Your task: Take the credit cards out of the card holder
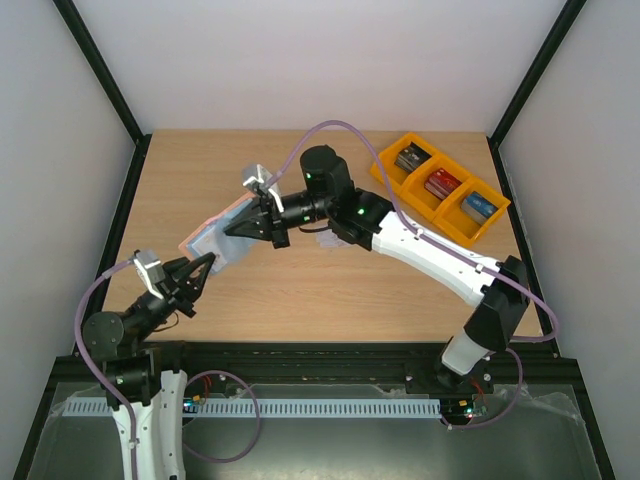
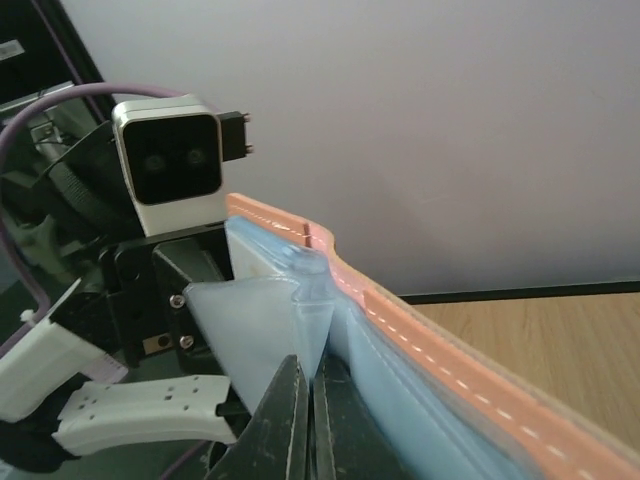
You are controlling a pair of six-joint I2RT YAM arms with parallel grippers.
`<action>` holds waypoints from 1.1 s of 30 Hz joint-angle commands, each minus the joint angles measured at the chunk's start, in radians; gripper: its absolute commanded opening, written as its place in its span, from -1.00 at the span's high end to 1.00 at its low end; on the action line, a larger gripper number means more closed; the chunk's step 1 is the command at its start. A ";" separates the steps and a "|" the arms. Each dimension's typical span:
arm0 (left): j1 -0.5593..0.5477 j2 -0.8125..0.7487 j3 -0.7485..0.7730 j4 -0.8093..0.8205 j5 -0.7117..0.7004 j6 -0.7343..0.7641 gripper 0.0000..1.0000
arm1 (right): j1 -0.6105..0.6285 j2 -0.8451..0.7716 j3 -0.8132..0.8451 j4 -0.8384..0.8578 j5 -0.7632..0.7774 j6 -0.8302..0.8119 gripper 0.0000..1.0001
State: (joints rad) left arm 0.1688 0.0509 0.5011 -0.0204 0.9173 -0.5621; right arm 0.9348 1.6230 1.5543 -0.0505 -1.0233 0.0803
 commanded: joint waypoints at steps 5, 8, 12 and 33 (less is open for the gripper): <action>-0.001 -0.003 0.024 -0.106 -0.135 0.118 0.95 | -0.032 -0.036 -0.013 -0.017 0.109 0.007 0.73; 0.002 0.042 0.077 -0.249 -0.430 0.288 0.95 | -0.059 -0.042 -0.025 -0.021 0.513 0.087 0.69; 0.005 0.167 0.134 -0.221 -0.726 0.589 0.96 | -0.055 -0.007 -0.004 -0.099 0.626 0.079 0.56; -0.040 0.312 0.213 -0.347 -0.817 1.168 0.96 | 0.088 0.076 -0.057 0.342 0.208 0.286 0.45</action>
State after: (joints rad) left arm 0.1341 0.3706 0.5907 -0.2558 -0.1688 0.7380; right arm 1.0264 1.6588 1.5028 0.1246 -0.7734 0.2409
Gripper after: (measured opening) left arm 0.088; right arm 0.275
